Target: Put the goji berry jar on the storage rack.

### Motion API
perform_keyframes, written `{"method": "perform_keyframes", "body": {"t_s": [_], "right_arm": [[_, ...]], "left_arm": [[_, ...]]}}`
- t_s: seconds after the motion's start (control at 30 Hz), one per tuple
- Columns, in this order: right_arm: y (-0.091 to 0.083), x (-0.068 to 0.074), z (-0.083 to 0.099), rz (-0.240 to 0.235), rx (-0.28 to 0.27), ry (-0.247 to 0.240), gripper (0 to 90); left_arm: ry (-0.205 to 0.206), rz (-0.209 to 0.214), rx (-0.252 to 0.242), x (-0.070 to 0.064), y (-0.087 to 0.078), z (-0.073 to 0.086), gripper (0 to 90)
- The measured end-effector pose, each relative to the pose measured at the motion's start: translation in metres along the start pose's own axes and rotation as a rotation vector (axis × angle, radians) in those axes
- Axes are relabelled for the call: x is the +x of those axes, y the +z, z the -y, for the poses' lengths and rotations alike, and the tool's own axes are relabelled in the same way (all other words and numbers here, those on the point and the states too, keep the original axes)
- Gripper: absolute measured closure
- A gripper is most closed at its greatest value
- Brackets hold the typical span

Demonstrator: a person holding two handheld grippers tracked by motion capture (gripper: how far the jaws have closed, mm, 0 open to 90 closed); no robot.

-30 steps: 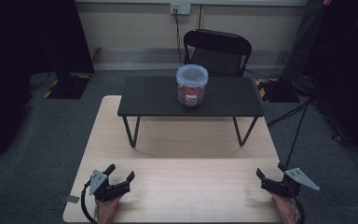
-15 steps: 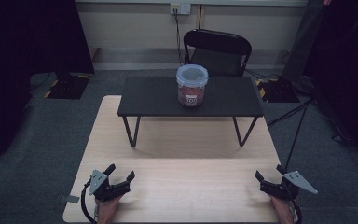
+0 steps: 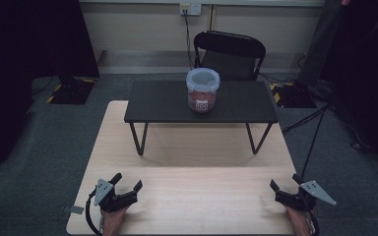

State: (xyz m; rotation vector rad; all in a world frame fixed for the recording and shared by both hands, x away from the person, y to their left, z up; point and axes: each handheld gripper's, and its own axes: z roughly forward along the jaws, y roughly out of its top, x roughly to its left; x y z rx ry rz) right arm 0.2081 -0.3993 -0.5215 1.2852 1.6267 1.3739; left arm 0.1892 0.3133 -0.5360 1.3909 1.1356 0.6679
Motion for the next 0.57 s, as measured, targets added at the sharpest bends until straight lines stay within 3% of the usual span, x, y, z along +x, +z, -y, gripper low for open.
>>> {"method": "perform_keyframes", "body": {"t_s": [0.57], "right_arm": [[-0.0006,-0.0018,0.0013,-0.001,-0.009,0.019,0.0]], "left_arm": [[0.002,0.000,0.000,0.0002,0.0001,-0.0001,5.2]]}}
